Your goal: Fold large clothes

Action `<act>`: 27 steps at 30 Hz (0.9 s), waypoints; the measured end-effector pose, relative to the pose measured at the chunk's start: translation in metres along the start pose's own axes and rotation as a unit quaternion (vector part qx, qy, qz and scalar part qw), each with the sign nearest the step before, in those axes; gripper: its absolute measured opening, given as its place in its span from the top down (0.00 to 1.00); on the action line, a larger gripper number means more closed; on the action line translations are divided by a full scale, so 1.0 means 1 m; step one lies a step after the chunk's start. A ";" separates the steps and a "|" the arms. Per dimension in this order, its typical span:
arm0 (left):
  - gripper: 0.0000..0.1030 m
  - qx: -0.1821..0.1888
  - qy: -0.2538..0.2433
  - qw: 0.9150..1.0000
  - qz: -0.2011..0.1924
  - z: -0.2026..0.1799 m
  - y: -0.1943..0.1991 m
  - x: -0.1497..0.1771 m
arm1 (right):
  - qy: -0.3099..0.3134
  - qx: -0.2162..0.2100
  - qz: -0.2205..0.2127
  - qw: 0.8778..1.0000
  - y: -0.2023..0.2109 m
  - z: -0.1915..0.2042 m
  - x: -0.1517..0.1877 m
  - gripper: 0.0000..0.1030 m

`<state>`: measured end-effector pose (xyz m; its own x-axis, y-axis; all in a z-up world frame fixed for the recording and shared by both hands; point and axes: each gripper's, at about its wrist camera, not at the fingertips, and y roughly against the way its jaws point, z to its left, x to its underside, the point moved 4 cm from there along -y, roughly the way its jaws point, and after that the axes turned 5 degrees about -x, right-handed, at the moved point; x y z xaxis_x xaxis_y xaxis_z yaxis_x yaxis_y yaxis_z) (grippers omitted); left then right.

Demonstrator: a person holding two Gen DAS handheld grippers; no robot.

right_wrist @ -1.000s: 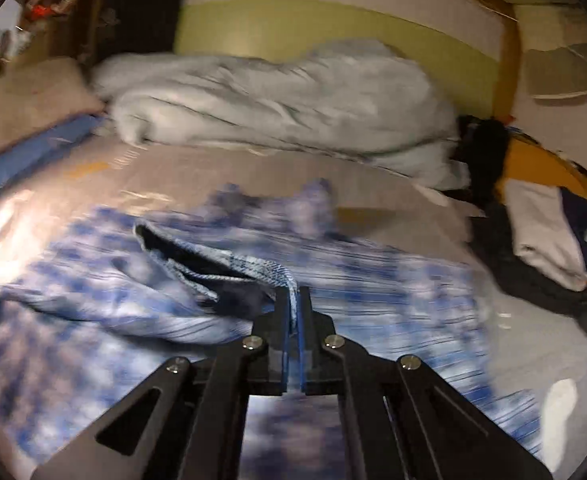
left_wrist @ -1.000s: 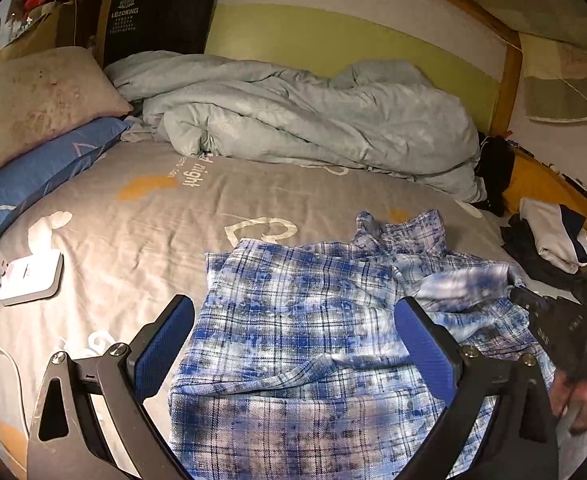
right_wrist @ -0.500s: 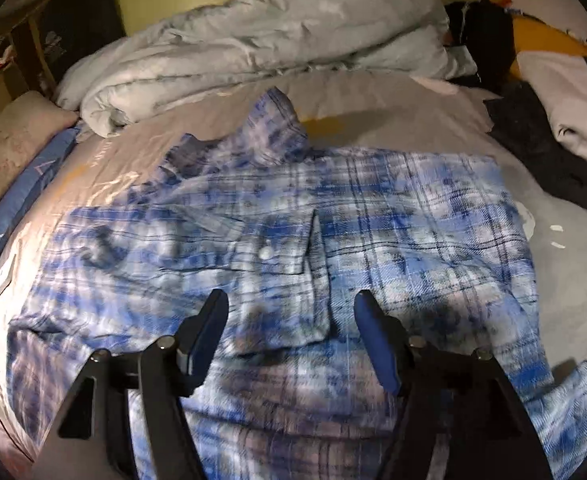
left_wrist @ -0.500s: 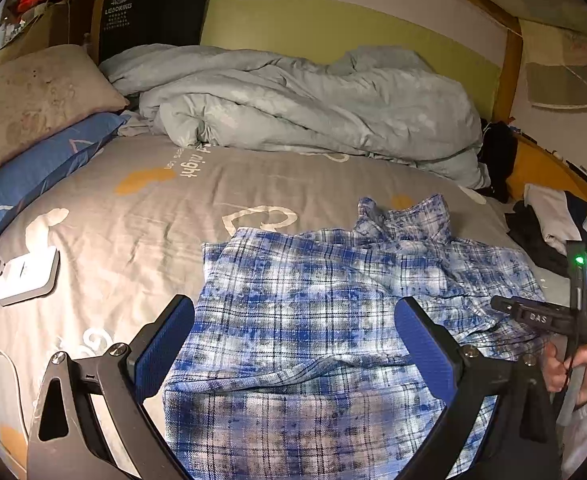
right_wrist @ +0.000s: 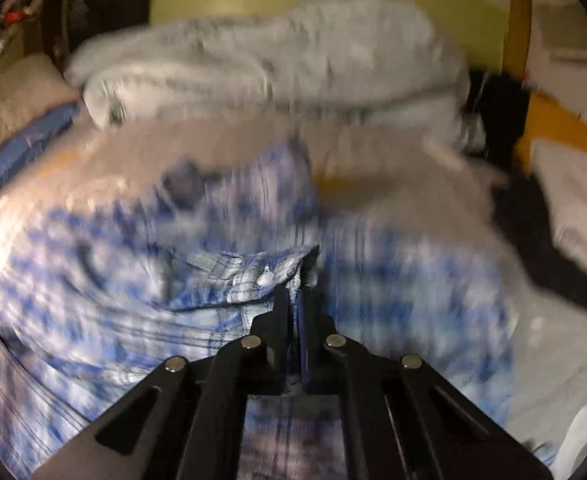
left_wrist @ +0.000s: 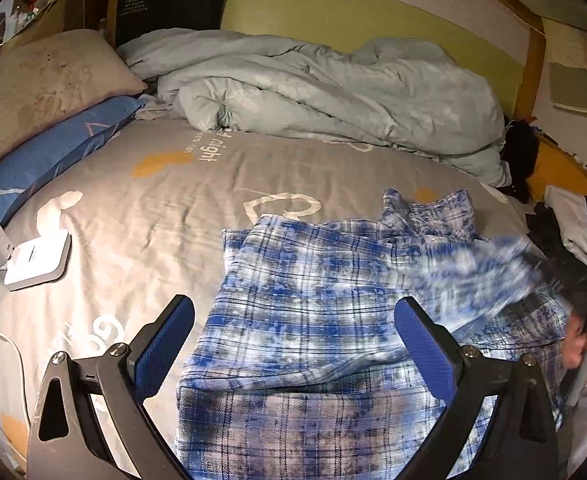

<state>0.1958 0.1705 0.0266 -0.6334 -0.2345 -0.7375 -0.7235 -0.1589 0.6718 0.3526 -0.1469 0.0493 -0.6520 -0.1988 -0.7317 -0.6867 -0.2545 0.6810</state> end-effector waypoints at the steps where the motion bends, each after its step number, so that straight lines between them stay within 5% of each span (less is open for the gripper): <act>1: 0.03 -0.002 0.000 1.000 0.000 0.001 0.000 0.000 | 0.003 -0.007 -0.033 0.999 0.013 0.001 -0.009 0.97; 4: 0.03 -0.009 0.003 1.000 0.003 0.003 -0.002 0.002 | 0.014 0.010 -0.101 0.995 0.034 -0.004 -0.019 0.97; 7: 0.03 -0.008 0.007 1.000 0.012 0.003 -0.006 0.003 | -0.009 0.056 0.004 0.998 -0.016 -0.025 -0.002 0.97; 10: 0.03 -0.005 0.004 1.000 0.016 0.002 -0.005 0.004 | -0.011 0.079 0.050 0.996 -0.043 -0.037 0.017 0.97; 21: 0.03 -0.014 0.003 1.000 0.002 0.007 0.001 -0.003 | -0.005 0.091 0.027 0.995 -0.001 -0.039 0.016 0.93; 23: 0.03 -0.013 0.005 1.000 -0.001 0.008 0.003 -0.003 | -0.011 0.087 0.015 0.996 0.019 -0.043 0.018 0.85; 25: 0.03 -0.011 0.004 1.000 -0.004 0.007 0.006 -0.003 | -0.018 0.078 0.001 0.997 0.041 -0.046 0.021 0.62; 27: 0.03 -0.007 -0.001 1.000 -0.005 0.005 0.008 -0.002 | -0.015 0.061 -0.010 0.998 0.064 -0.044 0.026 0.58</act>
<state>0.1898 0.1742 0.0328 -0.6261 -0.2314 -0.7446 -0.7262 -0.1748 0.6649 0.3055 -0.2098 0.0728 -0.6453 -0.1663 -0.7456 -0.7330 -0.1403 0.6657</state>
